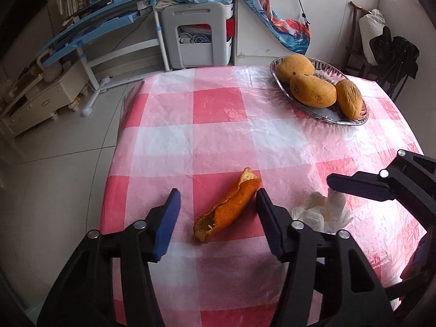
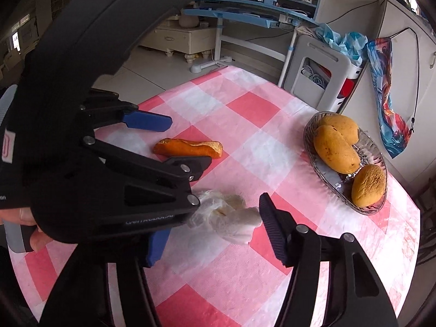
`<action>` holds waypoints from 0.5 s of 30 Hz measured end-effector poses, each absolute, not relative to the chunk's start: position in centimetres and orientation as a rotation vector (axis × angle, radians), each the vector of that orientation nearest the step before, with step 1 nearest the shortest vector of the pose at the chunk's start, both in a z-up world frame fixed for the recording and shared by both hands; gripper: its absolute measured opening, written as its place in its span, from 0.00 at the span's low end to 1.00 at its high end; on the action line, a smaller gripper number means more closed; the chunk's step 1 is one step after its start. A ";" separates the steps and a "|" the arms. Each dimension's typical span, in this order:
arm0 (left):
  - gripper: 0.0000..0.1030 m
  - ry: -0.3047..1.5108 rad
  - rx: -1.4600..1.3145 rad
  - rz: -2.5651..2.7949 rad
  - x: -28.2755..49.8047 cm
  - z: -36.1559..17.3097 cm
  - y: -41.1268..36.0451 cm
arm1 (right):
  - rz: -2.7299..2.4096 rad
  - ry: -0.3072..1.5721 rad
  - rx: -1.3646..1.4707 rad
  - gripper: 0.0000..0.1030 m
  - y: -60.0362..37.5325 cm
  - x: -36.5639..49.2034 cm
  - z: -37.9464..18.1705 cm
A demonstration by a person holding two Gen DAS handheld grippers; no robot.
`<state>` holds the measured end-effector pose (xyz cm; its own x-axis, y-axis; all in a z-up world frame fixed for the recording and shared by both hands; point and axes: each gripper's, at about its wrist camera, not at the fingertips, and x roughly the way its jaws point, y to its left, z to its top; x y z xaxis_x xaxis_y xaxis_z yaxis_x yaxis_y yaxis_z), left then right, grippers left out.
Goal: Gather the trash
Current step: 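Grasp the orange peel with the left tool while the right tool grasps the white tissue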
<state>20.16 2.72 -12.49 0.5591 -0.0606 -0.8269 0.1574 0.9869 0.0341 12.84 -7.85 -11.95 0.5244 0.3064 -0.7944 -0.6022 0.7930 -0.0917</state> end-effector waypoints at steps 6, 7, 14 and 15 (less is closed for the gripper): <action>0.15 0.990 0.063 -0.180 20.3 -12.1 2.7 | 0.566 0.852 -0.358 0.35 -8.4 13.0 -11.9; 0.14 0.997 0.045 -0.189 20.3 -12.0 2.9 | 0.565 0.848 -0.351 0.31 -8.6 12.9 -11.8; 0.14 0.991 -0.044 -0.213 18.1 -10.6 3.9 | 0.562 0.827 -0.320 0.10 -10.2 11.0 -10.0; 0.14 0.989 -0.053 -0.215 17.6 -10.4 3.9 | 0.560 0.820 -0.321 0.10 -10.4 10.4 -9.8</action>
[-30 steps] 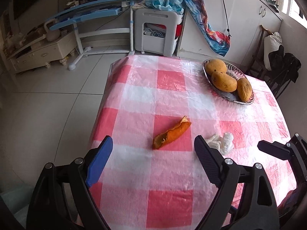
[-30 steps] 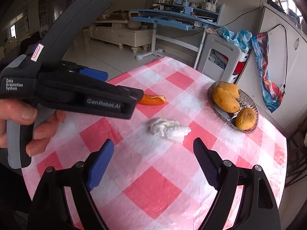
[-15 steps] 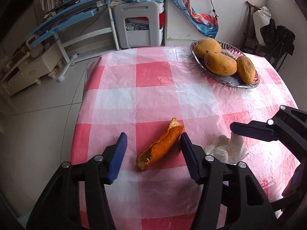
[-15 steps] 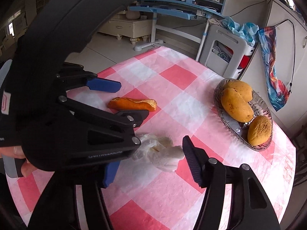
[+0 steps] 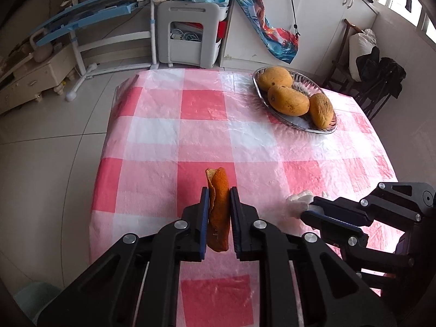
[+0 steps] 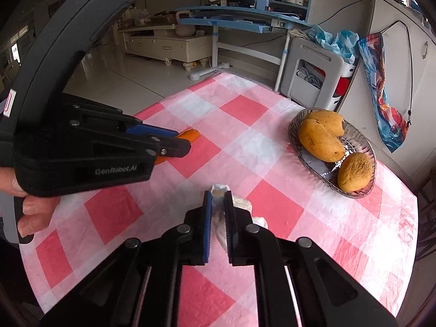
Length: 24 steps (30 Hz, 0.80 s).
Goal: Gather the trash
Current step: 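Grasp the orange peel with the left tool while the right tool grasps the white tissue, then carry the peel and tissue over the yellow bucket and open both tools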
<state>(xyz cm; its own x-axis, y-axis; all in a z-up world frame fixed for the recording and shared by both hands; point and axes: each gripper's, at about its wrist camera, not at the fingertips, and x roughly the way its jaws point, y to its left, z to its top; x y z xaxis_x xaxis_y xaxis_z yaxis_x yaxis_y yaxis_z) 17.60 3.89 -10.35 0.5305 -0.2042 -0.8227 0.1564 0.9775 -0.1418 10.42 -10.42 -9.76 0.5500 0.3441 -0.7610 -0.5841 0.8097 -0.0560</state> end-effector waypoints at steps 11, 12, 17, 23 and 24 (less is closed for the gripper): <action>0.14 0.983 -0.061 -0.224 13.5 -8.9 3.4 | 0.600 0.808 -0.248 0.10 -12.7 6.5 -8.0; 0.14 0.982 -0.064 -0.225 13.1 -8.8 3.5 | 0.615 0.807 -0.234 0.10 -12.9 5.6 -7.7; 0.14 0.970 -0.070 -0.229 9.6 -7.6 3.7 | 0.772 0.798 -0.207 0.10 -13.0 -0.2 -6.4; 0.14 0.973 -0.056 -0.218 3.3 -7.0 3.5 | 1.039 0.882 -0.260 0.10 -11.2 -8.9 -7.1; 0.14 0.979 -0.051 -0.215 1.9 -7.1 3.3 | 1.072 0.903 -0.282 0.10 -10.8 -10.4 -7.7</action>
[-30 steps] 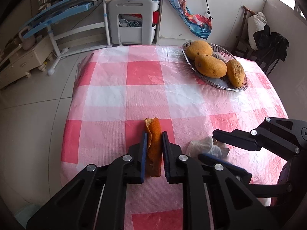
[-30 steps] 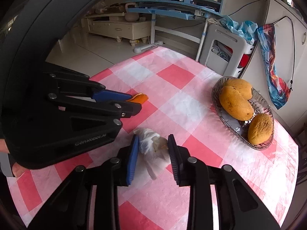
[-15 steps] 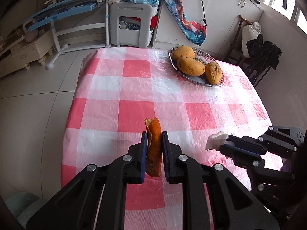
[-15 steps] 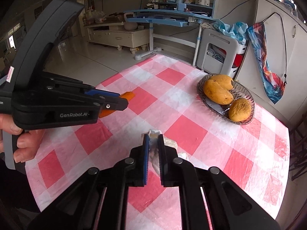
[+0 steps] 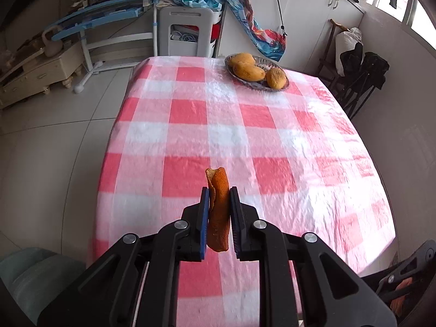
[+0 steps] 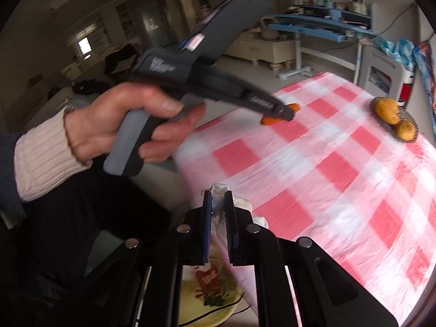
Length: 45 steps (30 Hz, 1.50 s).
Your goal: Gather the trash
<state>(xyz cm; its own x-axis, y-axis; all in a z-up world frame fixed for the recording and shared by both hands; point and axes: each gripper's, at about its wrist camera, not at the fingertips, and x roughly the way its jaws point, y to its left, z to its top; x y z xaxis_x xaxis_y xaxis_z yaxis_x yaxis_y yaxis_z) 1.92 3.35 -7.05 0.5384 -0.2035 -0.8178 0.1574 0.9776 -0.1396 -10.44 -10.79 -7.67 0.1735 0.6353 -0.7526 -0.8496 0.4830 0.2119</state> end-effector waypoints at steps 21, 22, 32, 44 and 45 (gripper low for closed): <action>0.14 1.182 0.018 -0.205 -17.3 -12.3 -0.4 | 0.557 0.883 -0.124 0.89 -16.4 -14.3 -10.5; 0.15 1.208 0.027 -0.214 -17.9 -12.8 -0.7 | 0.527 0.875 -0.110 0.89 -16.6 -14.4 -10.6; 0.73 0.997 0.012 -0.074 -19.5 -10.1 0.6 | 0.357 0.716 -0.205 0.92 -16.9 -18.2 -9.9; 0.92 0.723 -0.088 0.068 -20.8 -4.8 3.4 | 0.211 0.522 -0.199 0.92 -18.0 -21.8 -7.3; 0.93 0.702 -0.085 0.070 -20.9 -4.4 3.3 | 0.192 0.503 -0.198 0.92 -18.2 -22.2 -7.0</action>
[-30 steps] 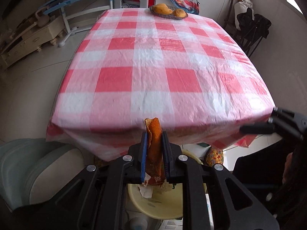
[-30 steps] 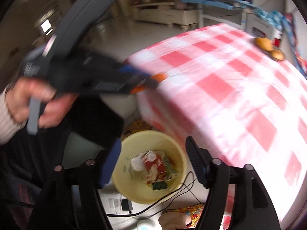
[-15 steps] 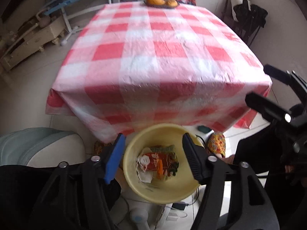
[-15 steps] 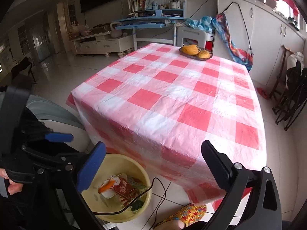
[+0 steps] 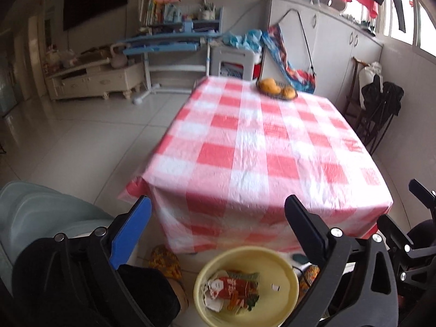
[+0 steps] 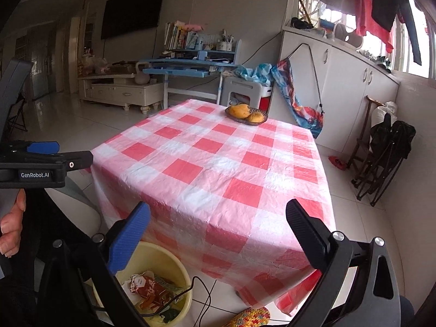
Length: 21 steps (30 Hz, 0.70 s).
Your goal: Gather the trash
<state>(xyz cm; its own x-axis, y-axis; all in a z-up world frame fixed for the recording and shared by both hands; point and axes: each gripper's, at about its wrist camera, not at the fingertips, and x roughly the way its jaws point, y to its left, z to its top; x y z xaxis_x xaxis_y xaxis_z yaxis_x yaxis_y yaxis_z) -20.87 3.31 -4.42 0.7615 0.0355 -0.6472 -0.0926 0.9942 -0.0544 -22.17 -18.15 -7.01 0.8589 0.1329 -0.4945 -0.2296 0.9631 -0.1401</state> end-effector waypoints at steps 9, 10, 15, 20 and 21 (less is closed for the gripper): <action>0.93 0.625 0.007 0.056 -21.7 -1.9 1.6 | 0.090 0.429 -0.181 0.92 -18.9 -22.8 -5.7; 0.93 0.619 0.004 0.056 -21.8 -1.7 1.6 | 0.085 0.429 -0.177 0.92 -19.0 -22.7 -5.8; 0.93 0.621 0.019 0.062 -22.1 -1.7 1.5 | 0.077 0.419 -0.188 0.92 -18.5 -22.9 -6.4; 0.93 0.637 0.034 0.074 -22.0 -2.4 1.5 | 0.072 0.422 -0.247 0.92 -17.7 -23.0 -7.3; 0.93 0.644 0.032 0.073 -21.8 -2.6 1.5 | 0.074 0.425 -0.249 0.92 -17.6 -22.9 -7.4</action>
<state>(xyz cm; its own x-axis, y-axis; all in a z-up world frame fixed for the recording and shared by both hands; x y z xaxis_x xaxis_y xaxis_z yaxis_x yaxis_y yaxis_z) -21.80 1.49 -2.62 0.7975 0.0781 -0.5983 -0.0581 0.9969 0.0528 -22.93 -17.64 -7.43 0.9090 0.0187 -0.4164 -0.1224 0.9670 -0.2237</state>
